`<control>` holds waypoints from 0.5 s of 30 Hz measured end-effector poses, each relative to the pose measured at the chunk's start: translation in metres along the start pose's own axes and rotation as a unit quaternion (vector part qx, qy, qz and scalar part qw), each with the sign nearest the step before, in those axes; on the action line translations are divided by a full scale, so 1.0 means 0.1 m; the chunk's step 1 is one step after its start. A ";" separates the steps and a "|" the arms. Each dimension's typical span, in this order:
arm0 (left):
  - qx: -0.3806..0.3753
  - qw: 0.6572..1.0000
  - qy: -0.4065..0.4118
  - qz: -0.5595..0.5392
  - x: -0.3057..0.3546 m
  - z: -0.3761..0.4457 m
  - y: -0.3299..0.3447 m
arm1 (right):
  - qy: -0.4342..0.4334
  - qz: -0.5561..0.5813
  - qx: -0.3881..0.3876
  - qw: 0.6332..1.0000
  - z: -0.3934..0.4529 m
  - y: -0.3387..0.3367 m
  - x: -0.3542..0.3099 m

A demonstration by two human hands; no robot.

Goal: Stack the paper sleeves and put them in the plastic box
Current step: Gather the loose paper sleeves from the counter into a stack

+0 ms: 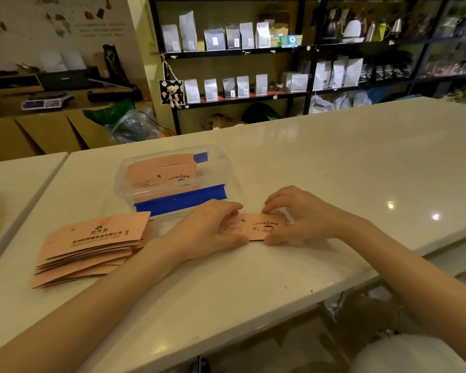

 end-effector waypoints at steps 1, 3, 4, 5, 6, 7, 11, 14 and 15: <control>0.002 1.000 0.001 -0.003 0.01 -0.01 -0.02 | -0.003 0.002 0.000 1.000 0.00 -0.01 -0.01; 0.009 1.000 0.002 -0.008 0.03 -0.03 -0.09 | -0.010 0.015 0.002 1.000 0.01 -0.07 -0.05; 0.015 1.000 0.002 -0.012 0.03 -0.05 -0.14 | -0.012 0.024 0.004 1.000 0.01 -0.12 -0.08; 0.024 1.000 0.004 -0.016 0.05 -0.07 -0.20 | -0.015 0.032 0.007 0.999 0.02 -0.16 -0.10; 0.039 0.999 0.012 -0.019 0.07 -0.10 -0.27 | -0.017 0.039 0.010 0.999 0.03 -0.21 -0.13; 0.057 0.998 0.022 -0.023 0.10 -0.14 -0.36 | -0.021 0.044 0.012 0.999 0.05 -0.26 -0.17; 0.110 0.992 0.027 -0.054 0.10 -0.34 -0.68 | -0.046 0.062 0.017 0.997 0.17 -0.43 -0.40; 0.139 0.988 0.023 -0.054 0.05 -0.52 -0.90 | -0.079 0.067 0.020 0.994 0.31 -0.49 -0.63; 0.151 0.987 0.018 -0.052 0.03 -0.59 -0.98 | -0.094 0.066 0.019 0.993 0.36 -0.49 -0.73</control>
Point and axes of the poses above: each hand's wrist, its own z-axis towards the middle knuckle, its own y-axis out of the palm, x = y × z, the point moved 8 cm from there along z, towards the middle knuckle, and after that the axes turned 12 degrees about -z, right-handed, at the moved point
